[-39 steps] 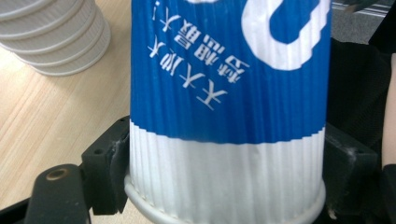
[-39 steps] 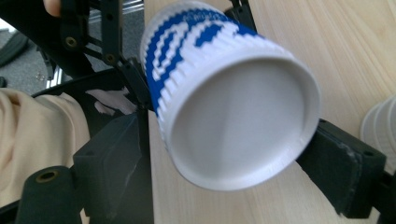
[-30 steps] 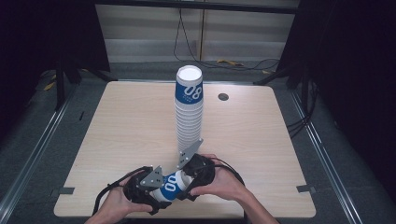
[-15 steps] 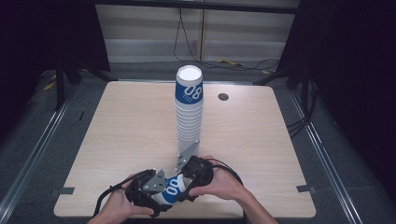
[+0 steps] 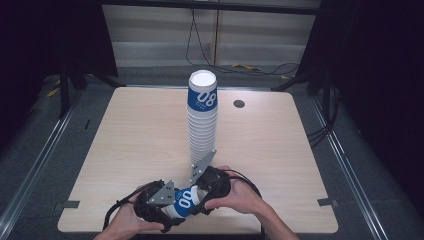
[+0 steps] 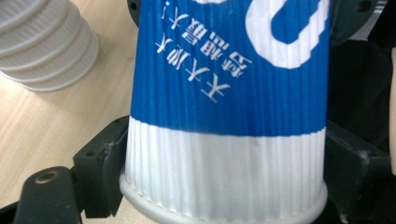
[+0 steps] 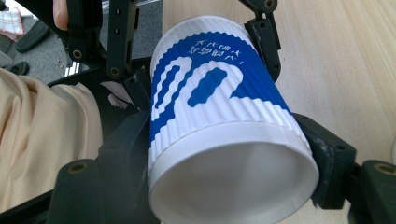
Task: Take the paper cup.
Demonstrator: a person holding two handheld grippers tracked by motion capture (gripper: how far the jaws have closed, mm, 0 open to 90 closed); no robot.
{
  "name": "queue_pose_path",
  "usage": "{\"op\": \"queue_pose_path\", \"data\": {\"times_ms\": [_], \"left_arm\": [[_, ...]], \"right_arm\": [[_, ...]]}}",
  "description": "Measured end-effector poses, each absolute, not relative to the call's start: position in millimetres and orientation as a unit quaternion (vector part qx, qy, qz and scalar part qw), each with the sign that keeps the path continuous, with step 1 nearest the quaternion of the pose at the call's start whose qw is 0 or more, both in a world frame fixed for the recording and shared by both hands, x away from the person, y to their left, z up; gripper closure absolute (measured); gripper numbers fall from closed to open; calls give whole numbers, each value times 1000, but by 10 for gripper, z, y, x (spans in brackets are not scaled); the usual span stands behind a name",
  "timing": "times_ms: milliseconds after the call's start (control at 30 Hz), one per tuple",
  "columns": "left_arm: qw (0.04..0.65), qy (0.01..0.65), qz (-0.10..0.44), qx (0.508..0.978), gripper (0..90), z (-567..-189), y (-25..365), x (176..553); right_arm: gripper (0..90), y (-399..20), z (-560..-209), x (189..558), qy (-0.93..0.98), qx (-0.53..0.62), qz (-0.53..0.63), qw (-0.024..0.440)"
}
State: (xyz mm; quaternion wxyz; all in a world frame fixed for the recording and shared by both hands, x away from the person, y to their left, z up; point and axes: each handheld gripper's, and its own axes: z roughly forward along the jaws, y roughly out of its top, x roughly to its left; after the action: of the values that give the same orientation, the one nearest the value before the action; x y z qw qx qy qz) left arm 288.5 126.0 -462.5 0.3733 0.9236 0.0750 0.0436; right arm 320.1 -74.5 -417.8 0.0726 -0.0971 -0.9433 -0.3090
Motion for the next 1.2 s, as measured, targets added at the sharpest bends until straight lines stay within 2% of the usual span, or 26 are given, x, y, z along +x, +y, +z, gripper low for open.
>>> {"op": "queue_pose_path", "data": {"times_ms": [467, 1200], "left_arm": [[391, 90, 56, 914, 151, -4635, 1302, 2889], [452, 107, 73, 883, 157, -4587, 1458, 2905]], "right_arm": [[270, -760, -4194, 3211, -942, -104, -313, 67], [270, -883, -4186, 3207, -930, -129, -341, 43]]}}
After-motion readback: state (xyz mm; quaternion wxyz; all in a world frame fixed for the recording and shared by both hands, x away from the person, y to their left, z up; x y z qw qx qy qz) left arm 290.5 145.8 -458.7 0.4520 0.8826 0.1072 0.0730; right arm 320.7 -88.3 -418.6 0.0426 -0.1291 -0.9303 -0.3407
